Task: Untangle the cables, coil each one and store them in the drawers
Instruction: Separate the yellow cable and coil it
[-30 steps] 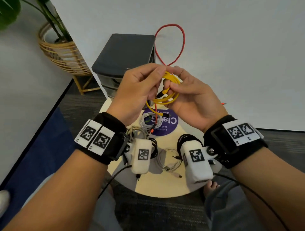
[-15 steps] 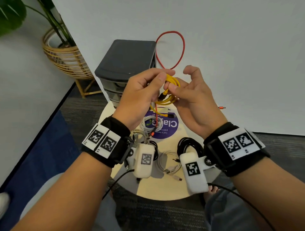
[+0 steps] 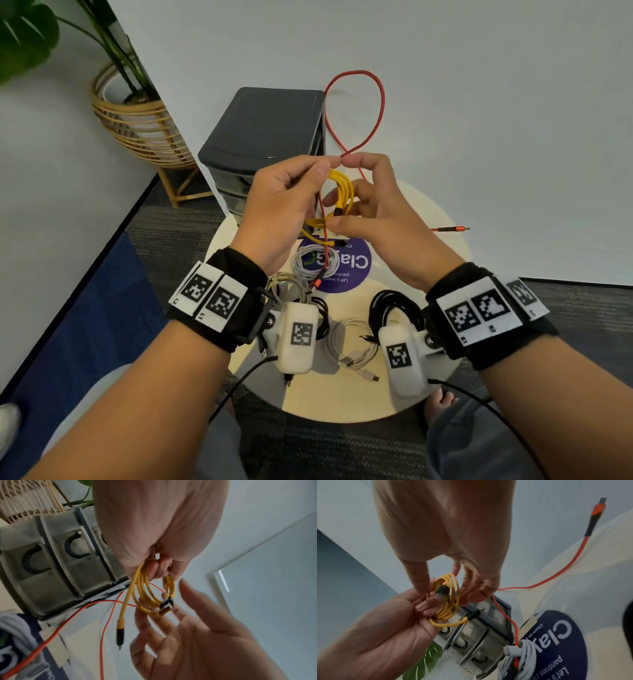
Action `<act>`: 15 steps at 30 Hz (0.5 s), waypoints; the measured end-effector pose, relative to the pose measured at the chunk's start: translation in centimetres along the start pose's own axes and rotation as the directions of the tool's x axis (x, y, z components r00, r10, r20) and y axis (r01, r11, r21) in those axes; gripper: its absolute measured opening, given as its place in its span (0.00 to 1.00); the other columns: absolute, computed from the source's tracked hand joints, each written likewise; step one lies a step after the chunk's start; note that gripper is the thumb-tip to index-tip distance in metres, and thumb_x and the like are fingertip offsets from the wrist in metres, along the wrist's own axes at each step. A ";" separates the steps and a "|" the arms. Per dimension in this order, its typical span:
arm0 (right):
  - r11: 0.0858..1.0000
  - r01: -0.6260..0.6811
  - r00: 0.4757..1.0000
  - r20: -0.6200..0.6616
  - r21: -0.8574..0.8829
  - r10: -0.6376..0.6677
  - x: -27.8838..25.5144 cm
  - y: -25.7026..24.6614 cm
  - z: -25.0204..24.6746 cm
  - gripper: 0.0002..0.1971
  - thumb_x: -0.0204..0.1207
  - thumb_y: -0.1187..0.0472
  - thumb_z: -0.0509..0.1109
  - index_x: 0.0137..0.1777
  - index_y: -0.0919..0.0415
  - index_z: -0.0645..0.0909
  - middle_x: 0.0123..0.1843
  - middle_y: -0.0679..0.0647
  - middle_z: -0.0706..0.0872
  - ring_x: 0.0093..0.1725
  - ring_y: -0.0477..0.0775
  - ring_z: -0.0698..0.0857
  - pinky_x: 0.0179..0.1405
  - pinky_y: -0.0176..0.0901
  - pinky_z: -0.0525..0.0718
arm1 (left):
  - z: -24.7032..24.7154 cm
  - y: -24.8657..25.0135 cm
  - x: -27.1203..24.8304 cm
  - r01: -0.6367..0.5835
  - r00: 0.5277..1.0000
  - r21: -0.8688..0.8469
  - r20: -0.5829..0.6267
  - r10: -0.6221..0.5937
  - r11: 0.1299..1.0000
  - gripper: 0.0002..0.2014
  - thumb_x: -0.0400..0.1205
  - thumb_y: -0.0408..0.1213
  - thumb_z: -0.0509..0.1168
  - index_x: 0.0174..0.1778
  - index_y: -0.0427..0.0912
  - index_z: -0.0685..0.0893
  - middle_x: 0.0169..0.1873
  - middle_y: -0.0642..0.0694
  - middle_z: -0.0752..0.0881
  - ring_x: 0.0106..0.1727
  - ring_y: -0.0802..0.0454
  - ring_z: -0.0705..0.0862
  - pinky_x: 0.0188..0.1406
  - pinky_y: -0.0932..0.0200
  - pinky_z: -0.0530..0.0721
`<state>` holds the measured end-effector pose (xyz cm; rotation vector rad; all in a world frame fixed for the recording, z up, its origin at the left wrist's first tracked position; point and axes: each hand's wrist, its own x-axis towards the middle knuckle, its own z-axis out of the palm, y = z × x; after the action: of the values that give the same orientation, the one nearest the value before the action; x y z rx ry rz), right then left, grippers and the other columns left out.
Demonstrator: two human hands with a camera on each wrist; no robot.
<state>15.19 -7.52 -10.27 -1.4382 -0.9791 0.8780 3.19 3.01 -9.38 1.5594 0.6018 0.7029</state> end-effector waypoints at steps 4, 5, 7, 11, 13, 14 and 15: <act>0.988 -0.046 0.995 -0.097 -0.148 0.032 -0.1 -0.3 -0.1 0.26 0.78 0.57 0.79 0.71 0.47 0.71 0.49 0.54 0.91 0.46 0.54 0.93 0.53 0.56 0.91 | 0.3 0.2 0.1 -0.020 1.000 0.064 -0.014 0.021 0.998 0.12 0.90 0.38 0.64 0.64 0.44 0.90 0.50 0.52 0.92 0.54 0.56 0.89 0.54 0.53 0.88; 0.983 -0.030 0.996 -0.093 -0.183 0.013 -0.1 -0.4 -0.3 0.24 0.78 0.58 0.79 0.70 0.49 0.73 0.45 0.54 0.92 0.44 0.54 0.93 0.54 0.59 0.91 | 0.3 0.3 0.1 -0.031 0.999 0.076 -0.015 0.032 0.997 0.12 0.90 0.38 0.65 0.64 0.44 0.91 0.47 0.55 0.92 0.50 0.60 0.88 0.51 0.58 0.86; 0.971 0.010 0.997 -0.066 -0.241 -0.027 -0.3 -0.7 -0.9 0.21 0.78 0.60 0.79 0.68 0.51 0.77 0.40 0.52 0.93 0.41 0.52 0.94 0.56 0.61 0.90 | 0.3 0.6 0.1 -0.053 0.998 0.079 -0.018 0.055 0.995 0.11 0.89 0.37 0.66 0.64 0.43 0.90 0.40 0.60 0.89 0.41 0.65 0.86 0.42 0.68 0.81; 0.931 0.066 0.998 0.010 -0.359 -0.067 -0.5 -0.9 -1.9 0.23 0.81 0.62 0.75 0.75 0.53 0.78 0.43 0.49 0.95 0.45 0.50 0.94 0.56 0.60 0.91 | 0.1 1.2 0.4 -0.082 0.997 0.060 -0.010 0.083 0.995 0.11 0.85 0.34 0.71 0.62 0.41 0.91 0.39 0.53 0.89 0.34 0.62 0.83 0.36 0.68 0.79; 0.912 0.069 0.998 0.024 -0.404 -0.065 -0.4 -0.3 -2.4 0.25 0.82 0.65 0.74 0.78 0.52 0.76 0.46 0.49 0.95 0.47 0.48 0.94 0.57 0.57 0.91 | 0.0 1.7 0.6 -0.070 0.997 0.035 -0.019 0.070 0.997 0.10 0.85 0.33 0.72 0.61 0.39 0.91 0.36 0.49 0.88 0.31 0.59 0.79 0.33 0.64 0.79; 0.900 0.056 0.998 0.025 -0.432 -0.050 -0.4 0.1 -2.6 0.27 0.82 0.66 0.73 0.79 0.52 0.74 0.46 0.49 0.95 0.48 0.46 0.93 0.58 0.56 0.91 | -0.2 2.0 0.8 -0.059 0.997 -0.008 -0.045 0.059 0.998 0.09 0.85 0.32 0.71 0.60 0.38 0.91 0.35 0.50 0.88 0.30 0.59 0.79 0.33 0.64 0.79; 0.892 0.033 0.999 0.025 -0.451 -0.024 -0.5 0.5 -2.8 0.29 0.81 0.67 0.73 0.80 0.51 0.73 0.45 0.48 0.95 0.48 0.44 0.93 0.60 0.56 0.90 | -0.6 2.4 1.2 -0.055 0.995 -0.074 -0.081 0.049 0.996 0.09 0.86 0.31 0.70 0.60 0.38 0.90 0.35 0.52 0.88 0.30 0.60 0.80 0.33 0.64 0.80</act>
<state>17.66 -9.03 -10.49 -1.8021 -1.2741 0.6649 3.46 4.03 -6.86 1.4857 0.5884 0.8212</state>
